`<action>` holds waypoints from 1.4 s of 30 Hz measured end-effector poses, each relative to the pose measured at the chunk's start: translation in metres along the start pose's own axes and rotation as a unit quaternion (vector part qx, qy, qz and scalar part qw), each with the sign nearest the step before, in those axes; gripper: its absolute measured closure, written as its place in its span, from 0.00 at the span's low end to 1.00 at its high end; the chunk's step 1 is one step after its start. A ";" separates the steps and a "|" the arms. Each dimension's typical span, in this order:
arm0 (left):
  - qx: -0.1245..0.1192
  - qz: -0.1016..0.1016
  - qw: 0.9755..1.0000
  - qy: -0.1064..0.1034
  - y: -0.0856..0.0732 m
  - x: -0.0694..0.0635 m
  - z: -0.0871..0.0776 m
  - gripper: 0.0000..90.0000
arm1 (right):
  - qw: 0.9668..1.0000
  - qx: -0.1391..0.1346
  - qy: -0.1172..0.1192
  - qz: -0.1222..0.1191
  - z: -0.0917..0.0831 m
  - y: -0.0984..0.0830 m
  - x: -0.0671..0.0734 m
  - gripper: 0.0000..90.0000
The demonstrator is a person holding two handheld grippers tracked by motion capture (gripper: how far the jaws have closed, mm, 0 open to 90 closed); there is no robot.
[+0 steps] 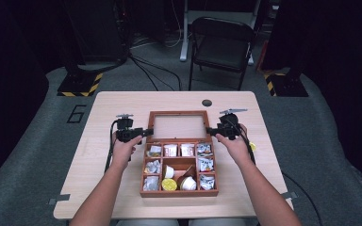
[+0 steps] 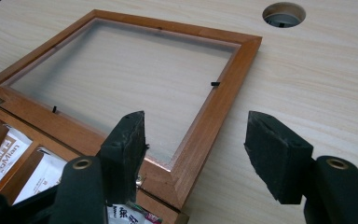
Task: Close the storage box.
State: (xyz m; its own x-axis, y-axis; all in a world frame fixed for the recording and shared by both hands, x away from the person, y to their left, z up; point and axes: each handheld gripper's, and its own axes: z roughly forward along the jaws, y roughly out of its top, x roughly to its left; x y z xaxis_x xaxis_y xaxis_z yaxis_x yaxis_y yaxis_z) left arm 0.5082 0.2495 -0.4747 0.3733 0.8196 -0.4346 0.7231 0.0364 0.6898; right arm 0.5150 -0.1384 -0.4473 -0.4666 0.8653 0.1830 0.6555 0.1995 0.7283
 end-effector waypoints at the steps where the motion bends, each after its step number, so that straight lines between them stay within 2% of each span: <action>1: -0.001 -0.001 1.000 -0.001 0.000 0.001 0.001 0.39 | 1.000 0.005 -0.001 0.001 0.001 0.000 0.000 0.42; 2: -0.003 -0.008 1.000 -0.002 0.000 0.001 0.002 0.39 | 1.000 0.004 -0.001 -0.001 0.003 0.000 0.001 0.42; 3: -0.003 -0.006 1.000 -0.002 0.000 0.002 0.003 0.39 | 1.000 0.008 0.000 0.006 0.005 -0.001 0.002 0.42; 5: 0.003 -0.005 1.000 -0.004 -0.001 0.003 0.005 0.39 | 1.000 0.010 0.000 0.003 0.008 -0.001 0.002 0.42; 6: 0.000 -0.011 1.000 -0.004 -0.001 0.002 0.007 0.39 | 1.000 0.012 0.000 0.006 0.009 -0.002 0.002 0.41; 7: 0.006 -0.007 1.000 -0.004 -0.002 0.003 0.008 0.39 | 1.000 0.018 -0.001 0.014 0.010 -0.002 0.003 0.41; 10: 0.006 -0.012 1.000 -0.005 -0.003 0.002 0.012 0.39 | 1.000 0.021 0.000 0.014 0.014 -0.004 0.002 0.40; 16: 0.014 -0.013 1.000 -0.013 -0.005 0.005 0.018 0.39 | 0.999 0.035 0.010 0.030 0.023 -0.007 0.004 0.39; 18: 0.011 -0.025 1.000 -0.013 -0.007 0.004 0.020 0.39 | 0.999 0.034 0.014 0.030 0.026 -0.007 0.004 0.39; 21: 0.019 -0.016 1.000 -0.012 -0.007 0.004 0.022 0.39 | 0.998 0.042 0.017 0.034 0.028 -0.007 0.006 0.39; 22: 0.017 -0.025 0.999 -0.012 -0.008 0.003 0.023 0.39 | 0.998 0.046 0.015 0.038 0.029 -0.007 0.007 0.39; 24: 0.022 -0.014 1.000 -0.010 -0.008 0.004 0.024 0.38 | 0.998 0.043 0.018 0.035 0.031 -0.008 0.006 0.39; 25: 0.019 -0.021 1.000 -0.008 -0.009 0.003 0.025 0.38 | 0.998 0.044 0.020 0.038 0.031 -0.008 0.006 0.39; 26: 0.025 -0.015 1.000 -0.007 -0.009 0.003 0.025 0.38 | 0.998 0.047 0.020 0.038 0.032 -0.008 0.006 0.39; 29: 0.024 -0.022 0.999 -0.006 -0.010 0.003 0.027 0.38 | 0.998 0.054 0.019 0.039 0.035 -0.010 0.006 0.38; 32: 0.030 -0.017 0.999 -0.006 -0.011 0.004 0.027 0.38 | 0.997 0.058 0.019 0.043 0.037 -0.011 0.005 0.36; 35: 0.031 -0.025 0.999 -0.006 -0.012 0.005 0.029 0.38 | 0.997 0.058 0.022 0.049 0.038 -0.011 0.004 0.36; 37: 0.036 -0.019 0.999 -0.004 -0.012 0.005 0.030 0.37 | 0.997 0.059 0.023 0.050 0.039 -0.011 0.003 0.36; 38: 0.036 -0.021 0.999 -0.004 -0.012 0.006 0.030 0.37 | 0.997 0.058 0.022 0.053 0.040 -0.011 0.003 0.36; 39: 0.032 -0.033 0.999 -0.004 -0.013 0.004 0.031 0.37 | 0.996 0.060 0.022 0.055 0.040 -0.011 0.003 0.36; 40: 0.036 -0.027 0.999 -0.006 -0.013 0.006 0.032 0.36 | 0.996 0.060 0.021 0.055 0.041 -0.011 0.002 0.36; 41: 0.032 -0.038 0.999 -0.012 -0.013 0.004 0.033 0.36 | 0.996 0.059 0.021 0.056 0.042 -0.011 0.002 0.36; 42: 0.030 -0.031 0.999 -0.010 -0.013 0.005 0.034 0.36 | 0.996 0.059 0.022 0.058 0.043 -0.011 0.002 0.35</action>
State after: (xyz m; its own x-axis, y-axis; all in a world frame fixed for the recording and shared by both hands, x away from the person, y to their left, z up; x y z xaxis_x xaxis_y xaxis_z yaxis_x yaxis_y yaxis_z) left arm 0.5202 0.2335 -0.5056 0.3374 0.8050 -0.4880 0.7791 0.0522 0.6247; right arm 0.5321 -0.1196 -0.4835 -0.4081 0.8651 0.2915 0.7704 0.1551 0.6184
